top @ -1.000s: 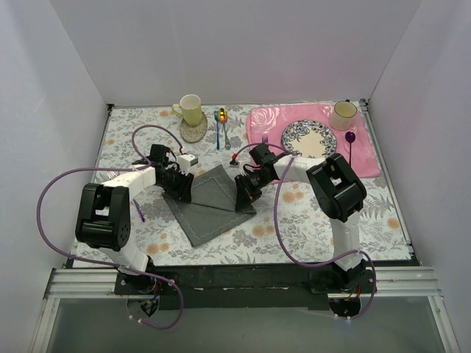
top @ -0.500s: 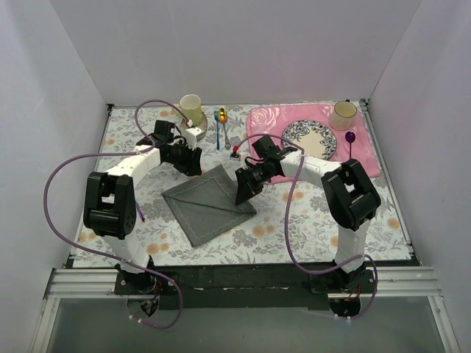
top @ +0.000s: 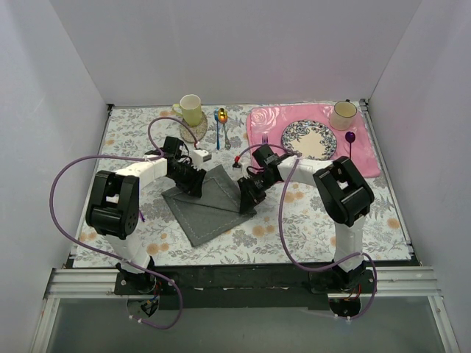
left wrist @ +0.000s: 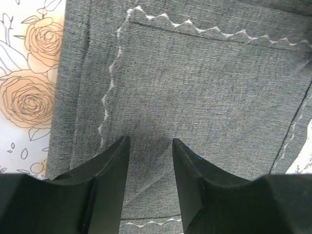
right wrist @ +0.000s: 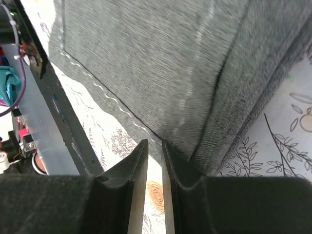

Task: Fold the napkin into a case and place the utensils inside
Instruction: Smooth out the upper triangle-folded napkin at the center of the board, then move the upper triangle-folded napkin to the center of the board.

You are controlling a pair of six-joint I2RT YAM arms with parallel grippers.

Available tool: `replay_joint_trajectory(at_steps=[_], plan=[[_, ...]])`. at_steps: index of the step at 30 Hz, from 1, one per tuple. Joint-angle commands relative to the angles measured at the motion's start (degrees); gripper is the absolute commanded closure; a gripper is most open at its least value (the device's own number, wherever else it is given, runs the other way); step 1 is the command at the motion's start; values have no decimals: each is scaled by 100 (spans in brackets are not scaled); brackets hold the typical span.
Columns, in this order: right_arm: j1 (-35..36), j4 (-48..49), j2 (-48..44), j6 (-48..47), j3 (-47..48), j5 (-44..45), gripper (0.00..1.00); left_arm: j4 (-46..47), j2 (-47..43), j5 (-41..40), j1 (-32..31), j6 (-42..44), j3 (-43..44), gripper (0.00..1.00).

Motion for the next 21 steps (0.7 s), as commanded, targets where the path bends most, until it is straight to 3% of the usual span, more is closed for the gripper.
replay_joint_trajectory(at_steps=[1,15,21], plan=[[0,-33,91,-99,-107,9,74,28,17,-136,-10,117,-37,60],[264,-420,-418,-328,-810,-1044,74,-569,-651,277,-274,539,-529,60],[203,-368,-647,-161,-222,-1503,68,-361,-1116,813,-283,364,-371,56]])
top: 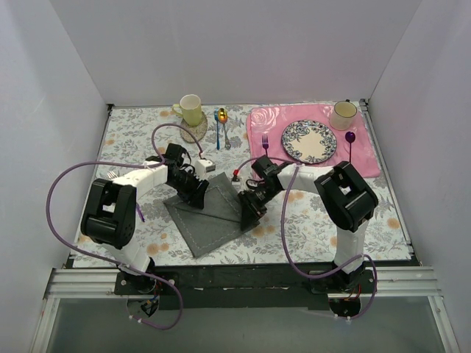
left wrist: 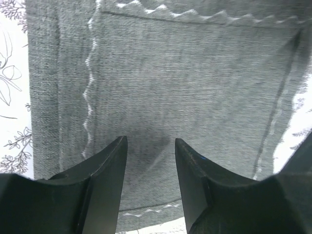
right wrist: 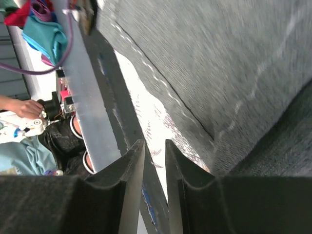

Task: Fold the napkin into a case and place the utensils inside
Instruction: Move the upper triangle-folded napkin to the center of the board.

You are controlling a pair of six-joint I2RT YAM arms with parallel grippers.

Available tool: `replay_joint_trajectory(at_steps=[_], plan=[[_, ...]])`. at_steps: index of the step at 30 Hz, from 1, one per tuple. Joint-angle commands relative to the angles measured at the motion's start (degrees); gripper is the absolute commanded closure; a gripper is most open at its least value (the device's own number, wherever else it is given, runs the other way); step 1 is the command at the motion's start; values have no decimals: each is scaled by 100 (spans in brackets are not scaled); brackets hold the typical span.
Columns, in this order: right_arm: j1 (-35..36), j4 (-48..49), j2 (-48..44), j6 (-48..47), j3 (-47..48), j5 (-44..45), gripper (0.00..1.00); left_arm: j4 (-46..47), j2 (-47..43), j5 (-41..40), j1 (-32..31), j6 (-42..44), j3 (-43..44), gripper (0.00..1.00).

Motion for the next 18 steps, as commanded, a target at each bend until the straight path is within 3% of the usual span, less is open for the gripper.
replay_joint_trajectory(at_steps=[1,10,18], plan=[[-84,50,-478,-21,542,-378,67,254,-728,523,-21,-143,29,55],[-356,270,-646,-512,612,545,66,458,-89,-100,-47,-153,143,60],[-374,323,-1050,-2322,507,1029,49,309,958,-444,-47,304,872,62]])
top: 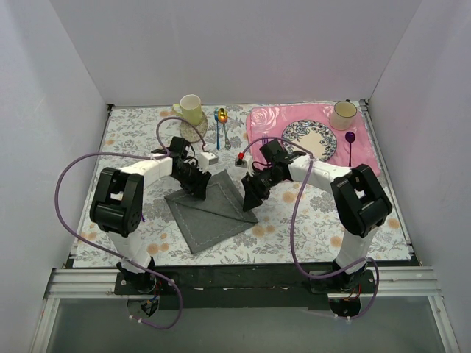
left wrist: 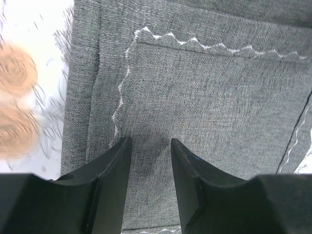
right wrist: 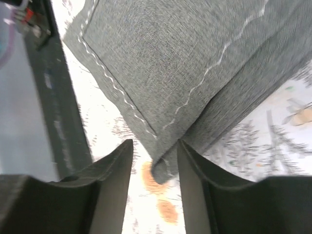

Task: Fold the napkin into a case and place the utensils inside
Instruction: Move the upper triangle-folded napkin to the center of the board.

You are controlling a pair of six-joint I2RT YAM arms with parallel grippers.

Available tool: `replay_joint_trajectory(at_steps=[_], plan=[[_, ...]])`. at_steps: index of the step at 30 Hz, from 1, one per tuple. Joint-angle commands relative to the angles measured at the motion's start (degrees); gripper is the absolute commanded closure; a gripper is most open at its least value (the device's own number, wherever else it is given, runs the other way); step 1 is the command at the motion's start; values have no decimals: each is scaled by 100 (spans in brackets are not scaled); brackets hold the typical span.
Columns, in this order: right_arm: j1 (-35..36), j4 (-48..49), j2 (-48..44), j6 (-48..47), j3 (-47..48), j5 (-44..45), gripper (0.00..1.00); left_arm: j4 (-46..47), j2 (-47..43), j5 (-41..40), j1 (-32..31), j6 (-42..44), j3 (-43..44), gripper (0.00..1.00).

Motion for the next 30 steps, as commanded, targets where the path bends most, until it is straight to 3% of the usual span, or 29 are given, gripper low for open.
replay_joint_trajectory(at_steps=[1,7,15,23,30], plan=[[9,137,-576,-1422,74,367,48,-19,456,-308,-34,468,537,62],[9,-12,-384,-1618,398,701,47,-81,668,-98,-34,688,855,62],[-88,549,117,-239,768,544,49,129,-175,570,36,355,496,60],[-79,664,741,316,1067,535,58,-28,-395,571,63,126,434,60],[-62,770,935,404,795,587,64,-20,-712,412,141,3,-146,61]])
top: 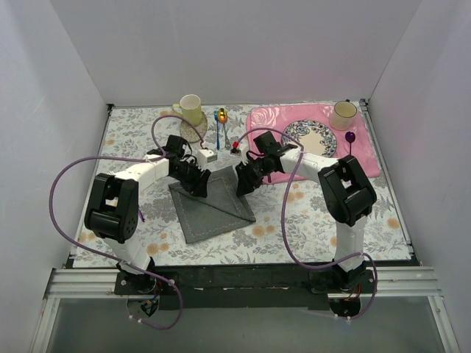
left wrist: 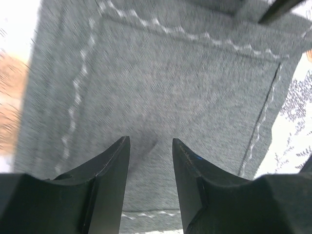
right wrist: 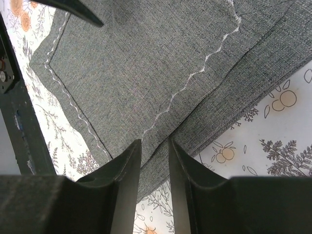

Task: Fold the napkin into a case and place the utensils inside
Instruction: Move the upper triangle-folded napkin to the center of the board.

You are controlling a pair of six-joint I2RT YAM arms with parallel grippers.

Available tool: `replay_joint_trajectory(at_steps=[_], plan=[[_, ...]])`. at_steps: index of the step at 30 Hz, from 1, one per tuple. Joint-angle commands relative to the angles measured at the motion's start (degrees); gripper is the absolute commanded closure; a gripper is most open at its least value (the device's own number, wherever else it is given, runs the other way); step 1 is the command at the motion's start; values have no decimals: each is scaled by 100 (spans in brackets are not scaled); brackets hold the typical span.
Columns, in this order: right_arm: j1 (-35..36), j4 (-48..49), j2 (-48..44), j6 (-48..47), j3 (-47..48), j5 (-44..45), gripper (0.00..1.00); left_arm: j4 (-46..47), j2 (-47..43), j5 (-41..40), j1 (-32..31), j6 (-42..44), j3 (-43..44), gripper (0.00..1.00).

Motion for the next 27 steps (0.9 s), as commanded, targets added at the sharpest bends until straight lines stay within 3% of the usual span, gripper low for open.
replay_joint_trajectory(at_steps=[1,8,20,27], plan=[[15,156,126,135,-95,-1,64,-13,-472,25,135,-141,-282,61],[164,6,100,-23,-403,-36,65,-39,-595,271,461,-239,-186,60],[568,-20,-286,275,-939,-659,65,189,-148,571,461,-221,96,62],[586,-432,-532,443,-677,-1196,59,49,-41,659,364,-45,-194,63]])
